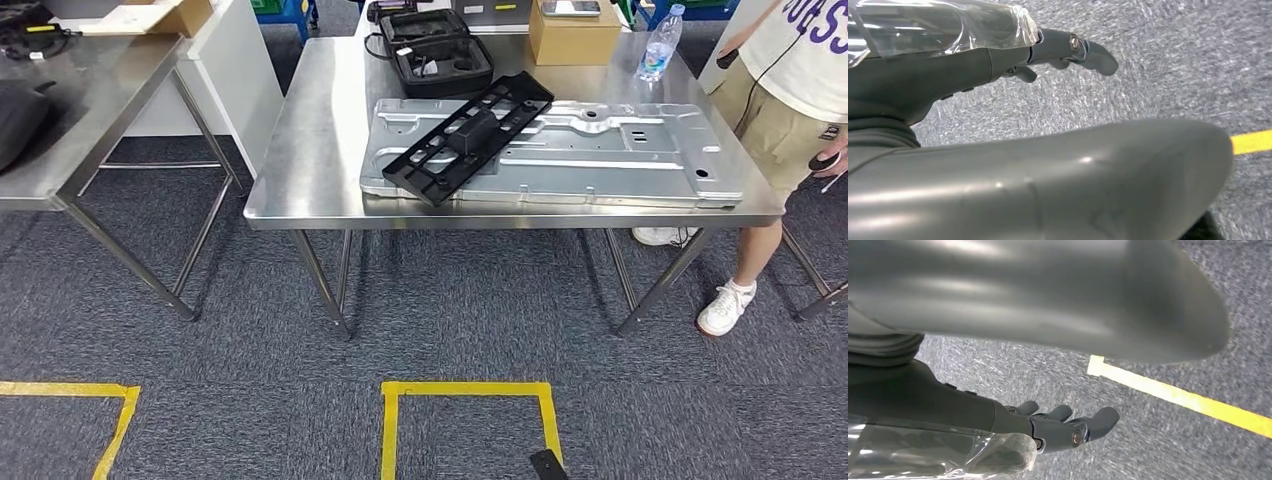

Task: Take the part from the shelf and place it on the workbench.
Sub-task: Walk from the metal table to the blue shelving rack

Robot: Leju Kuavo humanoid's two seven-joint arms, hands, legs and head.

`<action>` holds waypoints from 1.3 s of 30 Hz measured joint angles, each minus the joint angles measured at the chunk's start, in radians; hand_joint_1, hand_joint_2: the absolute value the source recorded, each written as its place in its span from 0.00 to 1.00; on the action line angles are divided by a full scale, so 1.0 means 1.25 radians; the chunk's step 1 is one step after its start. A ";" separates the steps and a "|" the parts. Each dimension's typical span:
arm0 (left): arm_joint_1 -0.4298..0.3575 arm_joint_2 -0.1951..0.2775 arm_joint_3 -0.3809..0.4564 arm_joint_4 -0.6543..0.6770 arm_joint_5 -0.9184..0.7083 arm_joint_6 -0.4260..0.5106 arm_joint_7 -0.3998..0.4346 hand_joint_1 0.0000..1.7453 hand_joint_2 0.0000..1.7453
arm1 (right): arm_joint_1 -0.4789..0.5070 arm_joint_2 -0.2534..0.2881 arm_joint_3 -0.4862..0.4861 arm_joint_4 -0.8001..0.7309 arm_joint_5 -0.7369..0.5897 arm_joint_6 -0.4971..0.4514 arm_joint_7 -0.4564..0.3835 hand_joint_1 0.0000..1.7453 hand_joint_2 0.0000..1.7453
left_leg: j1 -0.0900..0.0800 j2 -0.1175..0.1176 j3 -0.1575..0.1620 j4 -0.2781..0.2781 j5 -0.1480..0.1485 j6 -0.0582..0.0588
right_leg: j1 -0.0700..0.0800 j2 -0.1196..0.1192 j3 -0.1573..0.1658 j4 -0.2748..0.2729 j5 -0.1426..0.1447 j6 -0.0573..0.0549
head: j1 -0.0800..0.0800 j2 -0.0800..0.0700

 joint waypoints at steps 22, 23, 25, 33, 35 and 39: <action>-0.005 -0.004 -0.018 0.000 -0.036 0.017 -0.007 0.00 0.00 | 0.000 -0.008 0.000 0.003 -0.050 -0.004 -0.009 0.00 0.00 | -0.014 0.002 0.098 -0.209 0.114 0.037 | 0.004 0.001 0.034 0.017 -0.039 0.029 | 0.004 0.000; -0.006 -0.005 -0.019 0.000 -0.036 0.017 -0.006 0.00 0.00 | -0.001 -0.009 0.000 0.003 -0.050 -0.004 -0.008 0.00 0.00 | -0.015 0.002 0.096 -0.207 0.117 0.033 | 0.006 0.001 0.046 -0.006 -0.035 0.027 | 0.003 0.000; -0.006 -0.007 -0.019 0.000 -0.032 0.017 -0.004 0.00 0.00 | 0.001 -0.010 0.000 0.003 -0.050 -0.004 -0.006 0.00 0.00 | -0.016 0.003 0.090 -0.205 0.123 0.024 | 0.007 0.001 0.041 -0.011 -0.030 0.019 | 0.002 0.000; -0.001 -0.009 -0.020 0.000 -0.029 0.012 0.004 0.00 0.00 | 0.001 -0.012 -0.001 0.004 -0.049 -0.005 -0.004 0.00 0.00 | 0.001 -0.001 0.014 0.038 -0.028 -0.004 | 0.003 -0.002 -0.006 -0.015 0.012 0.002 | -0.001 0.000; -0.002 -0.009 -0.020 0.000 -0.029 0.012 0.004 0.00 0.00 | 0.001 -0.012 -0.001 0.004 -0.049 -0.005 -0.004 0.00 0.00 | 0.003 -0.001 0.089 -0.074 0.013 -0.004 | 0.002 -0.002 -0.015 -0.014 0.021 0.006 | -0.001 0.000; -0.006 -0.009 -0.020 0.000 -0.029 0.012 0.002 0.00 0.00 | 0.000 -0.013 -0.001 0.004 -0.050 -0.007 -0.005 0.00 0.00 | -0.004 -0.004 0.175 -0.233 0.057 0.010 | 0.006 -0.002 -0.025 -0.011 0.037 0.021 | 0.000 0.000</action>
